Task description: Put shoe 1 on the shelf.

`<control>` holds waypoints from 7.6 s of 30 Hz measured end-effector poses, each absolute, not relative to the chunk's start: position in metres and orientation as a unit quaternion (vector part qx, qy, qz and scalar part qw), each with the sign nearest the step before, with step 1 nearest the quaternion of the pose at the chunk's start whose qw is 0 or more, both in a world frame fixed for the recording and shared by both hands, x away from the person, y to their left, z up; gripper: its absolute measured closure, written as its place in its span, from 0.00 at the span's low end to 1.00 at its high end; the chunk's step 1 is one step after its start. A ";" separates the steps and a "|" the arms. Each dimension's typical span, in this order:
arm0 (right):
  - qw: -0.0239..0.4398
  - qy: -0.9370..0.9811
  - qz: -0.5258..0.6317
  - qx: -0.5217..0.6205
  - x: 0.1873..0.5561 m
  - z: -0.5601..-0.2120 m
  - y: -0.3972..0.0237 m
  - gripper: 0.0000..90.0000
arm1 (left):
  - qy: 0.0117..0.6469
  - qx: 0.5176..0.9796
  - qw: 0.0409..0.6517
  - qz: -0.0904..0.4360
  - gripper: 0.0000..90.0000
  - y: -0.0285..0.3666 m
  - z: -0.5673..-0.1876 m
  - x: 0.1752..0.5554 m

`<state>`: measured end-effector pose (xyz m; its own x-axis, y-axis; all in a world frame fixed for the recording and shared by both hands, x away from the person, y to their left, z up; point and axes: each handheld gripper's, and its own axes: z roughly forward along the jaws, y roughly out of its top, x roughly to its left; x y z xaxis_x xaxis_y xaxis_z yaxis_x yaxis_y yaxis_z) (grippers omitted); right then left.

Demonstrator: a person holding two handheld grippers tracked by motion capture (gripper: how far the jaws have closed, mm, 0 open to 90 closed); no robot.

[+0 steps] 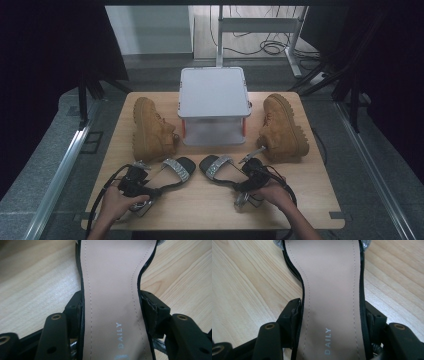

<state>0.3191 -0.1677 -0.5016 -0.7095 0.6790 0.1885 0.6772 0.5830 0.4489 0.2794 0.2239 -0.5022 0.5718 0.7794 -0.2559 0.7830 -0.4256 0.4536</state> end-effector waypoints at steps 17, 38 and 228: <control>0.049 0.821 0.296 0.485 0.325 -0.483 -0.193 0.46 | 0.515 0.789 0.335 0.009 0.48 0.198 -0.481 0.301; 0.060 0.763 0.305 0.567 0.345 -0.472 -0.195 0.46 | 0.574 0.740 0.350 0.017 0.48 0.132 -0.477 0.334; 0.216 0.738 0.347 0.536 0.332 -0.525 -0.129 0.39 | 0.562 0.706 0.383 0.194 0.42 0.088 -0.521 0.348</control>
